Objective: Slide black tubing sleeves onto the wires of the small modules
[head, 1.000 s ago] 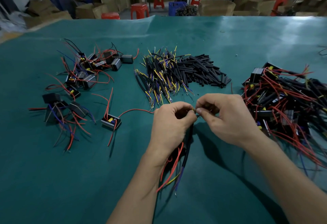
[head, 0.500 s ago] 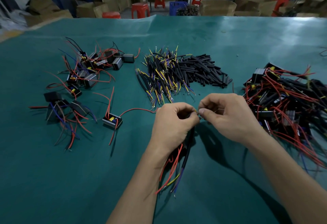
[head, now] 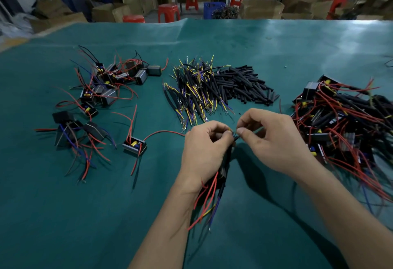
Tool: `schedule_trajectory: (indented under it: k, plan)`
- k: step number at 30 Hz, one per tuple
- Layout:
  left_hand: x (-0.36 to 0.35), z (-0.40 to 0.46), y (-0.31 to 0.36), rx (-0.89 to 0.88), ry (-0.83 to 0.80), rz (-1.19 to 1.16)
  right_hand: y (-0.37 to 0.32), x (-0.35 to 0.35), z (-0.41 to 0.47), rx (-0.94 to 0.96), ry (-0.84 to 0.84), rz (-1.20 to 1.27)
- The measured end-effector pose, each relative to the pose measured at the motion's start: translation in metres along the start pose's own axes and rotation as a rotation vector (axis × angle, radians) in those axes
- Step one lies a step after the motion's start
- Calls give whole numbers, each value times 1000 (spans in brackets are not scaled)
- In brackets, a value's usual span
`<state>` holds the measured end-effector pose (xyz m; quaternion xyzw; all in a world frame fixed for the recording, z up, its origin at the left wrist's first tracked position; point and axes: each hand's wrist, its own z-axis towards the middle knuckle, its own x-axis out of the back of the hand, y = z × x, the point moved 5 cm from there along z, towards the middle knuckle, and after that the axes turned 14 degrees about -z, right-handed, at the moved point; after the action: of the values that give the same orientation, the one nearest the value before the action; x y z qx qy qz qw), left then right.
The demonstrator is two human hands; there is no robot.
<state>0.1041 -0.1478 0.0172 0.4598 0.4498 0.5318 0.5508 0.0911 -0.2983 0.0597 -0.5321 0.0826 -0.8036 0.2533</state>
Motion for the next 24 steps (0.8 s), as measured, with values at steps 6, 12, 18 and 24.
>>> schedule_trajectory:
  k: [6,12,18,24]
  plan:
    - [-3,1,4,-26,8,-62,21,-26,-5,-606,-363,962]
    - [-5,3,4,-5,-30,-184,19,-27,-3,-564,-302,1033]
    - [-4,6,-2,61,41,-342,15,-15,2,-239,-34,554]
    - [-5,2,4,-25,0,-278,17,-15,1,-172,-8,446]
